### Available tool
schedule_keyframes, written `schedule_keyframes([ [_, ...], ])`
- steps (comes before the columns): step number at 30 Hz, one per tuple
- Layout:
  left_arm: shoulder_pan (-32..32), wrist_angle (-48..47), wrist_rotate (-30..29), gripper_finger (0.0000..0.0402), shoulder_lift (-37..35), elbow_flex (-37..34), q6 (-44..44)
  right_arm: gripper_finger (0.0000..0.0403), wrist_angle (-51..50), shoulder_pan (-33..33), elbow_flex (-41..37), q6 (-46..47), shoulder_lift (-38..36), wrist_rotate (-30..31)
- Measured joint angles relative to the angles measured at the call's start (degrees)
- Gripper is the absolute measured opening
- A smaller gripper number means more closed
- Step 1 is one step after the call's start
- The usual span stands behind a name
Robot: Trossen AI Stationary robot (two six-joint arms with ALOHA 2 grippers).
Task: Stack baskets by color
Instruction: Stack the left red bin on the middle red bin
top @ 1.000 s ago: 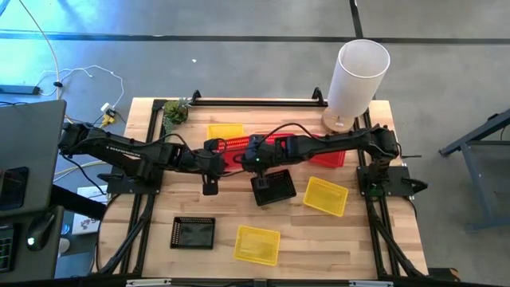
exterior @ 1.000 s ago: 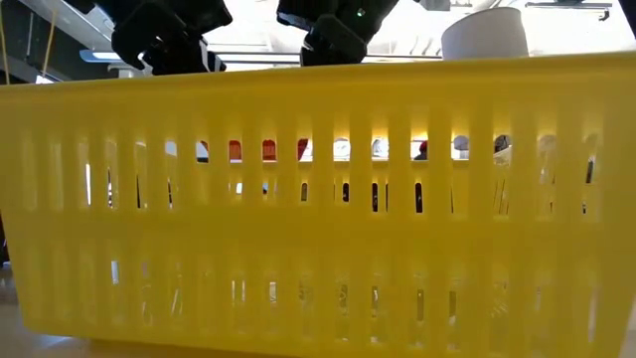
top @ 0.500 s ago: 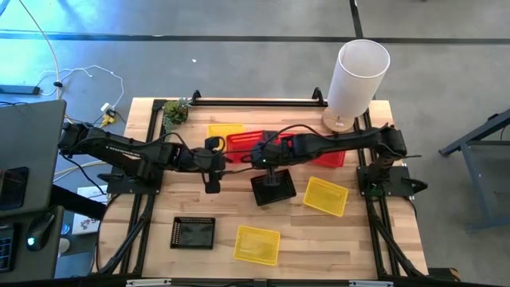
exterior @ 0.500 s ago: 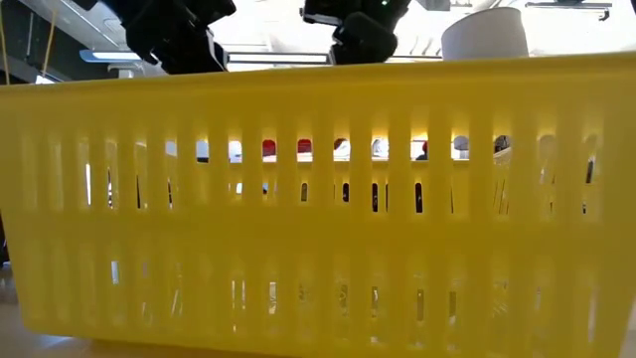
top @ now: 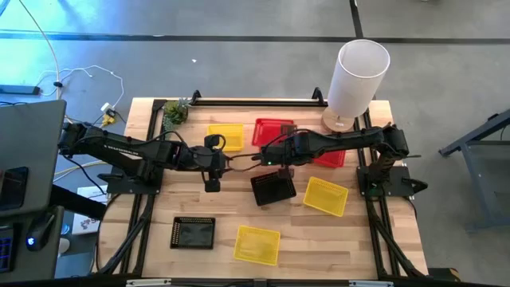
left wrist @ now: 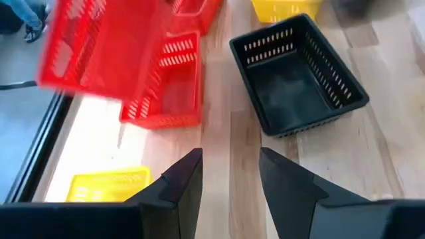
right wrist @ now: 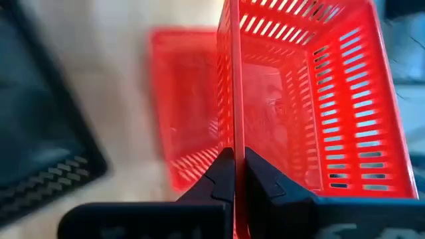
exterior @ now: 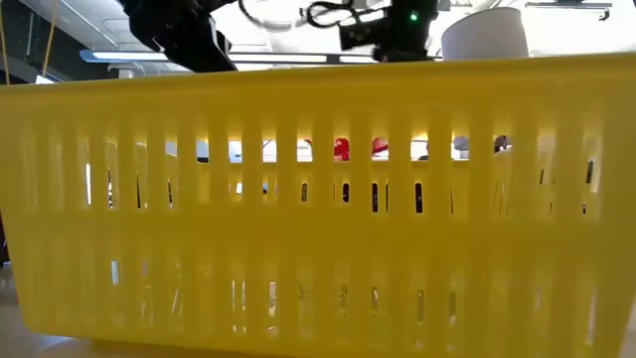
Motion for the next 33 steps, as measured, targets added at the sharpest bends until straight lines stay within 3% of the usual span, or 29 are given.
schedule_keyframes([
  [4, 0.00, -1.05, 0.02, 0.0133, 0.00, 0.02, -1.31, 0.0000, -4.50, -0.03, -0.02, 3.14, -0.39, 4.86],
  [17, 0.00, -2.28, 0.06, 0.0133, 0.01, 0.02, -1.47, 0.0000, -13.01, -0.11, -2.24, 16.22, -6.31, 8.99],
  [25, 0.00, -2.47, 0.06, 0.0133, 0.02, 0.02, -2.33, 0.0000, -2.18, -0.25, -17.70, 17.80, -17.18, 9.14],
  [33, 0.00, -2.12, 0.04, 0.0133, 0.02, 0.04, -2.33, 0.0000, 18.23, -4.19, -29.44, 2.36, -29.86, -4.35],
])
